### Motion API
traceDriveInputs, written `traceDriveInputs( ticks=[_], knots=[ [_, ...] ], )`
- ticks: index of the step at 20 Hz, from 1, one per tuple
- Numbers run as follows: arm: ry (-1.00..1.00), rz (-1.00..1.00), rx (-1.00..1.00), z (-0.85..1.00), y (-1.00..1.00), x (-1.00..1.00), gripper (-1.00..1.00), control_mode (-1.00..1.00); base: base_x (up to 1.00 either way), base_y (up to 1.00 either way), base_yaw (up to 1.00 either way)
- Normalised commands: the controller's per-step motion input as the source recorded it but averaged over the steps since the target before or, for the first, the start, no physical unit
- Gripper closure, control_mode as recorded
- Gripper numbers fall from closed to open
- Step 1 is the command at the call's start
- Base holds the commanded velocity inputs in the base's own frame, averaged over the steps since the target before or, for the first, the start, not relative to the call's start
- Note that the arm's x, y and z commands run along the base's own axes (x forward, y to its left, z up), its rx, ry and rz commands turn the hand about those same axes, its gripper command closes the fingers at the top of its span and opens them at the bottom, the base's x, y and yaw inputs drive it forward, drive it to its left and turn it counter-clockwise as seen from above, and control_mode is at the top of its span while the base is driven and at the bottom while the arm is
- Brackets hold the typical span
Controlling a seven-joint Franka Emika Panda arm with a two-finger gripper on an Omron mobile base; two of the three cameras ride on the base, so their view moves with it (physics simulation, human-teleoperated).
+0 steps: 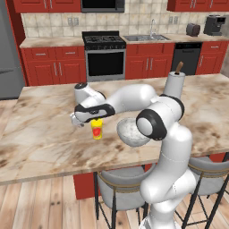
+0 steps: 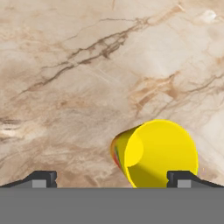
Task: Place the cup inside the bowl on the dining table and move the bowl to any counter.
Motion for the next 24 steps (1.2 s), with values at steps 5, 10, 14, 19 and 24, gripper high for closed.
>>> traceDriveInputs(
  ticks=[5, 10, 14, 19, 24],
  knots=[
    [0.0, 0.05, 0.0, -0.26, 0.0, 0.0, -1.0, -1.0, 0.0, 0.0, 0.0],
    [0.0, 0.04, 0.0, -0.19, 0.0, 0.0, -1.0, -1.0, 0.0, 0.0, 0.0],
    [0.0, 0.03, 0.0, 0.0, 0.0, 0.0, -1.0, -1.0, 0.0, 0.0, 0.0],
    [0.0, 0.02, 0.0, 0.0, 0.0, 0.04, -1.0, -1.0, 0.0, 0.0, 0.0],
    [0.0, 0.02, 0.0, -0.05, 0.0, 0.01, -1.0, -1.0, 0.0, 0.0, 0.0]
  ],
)
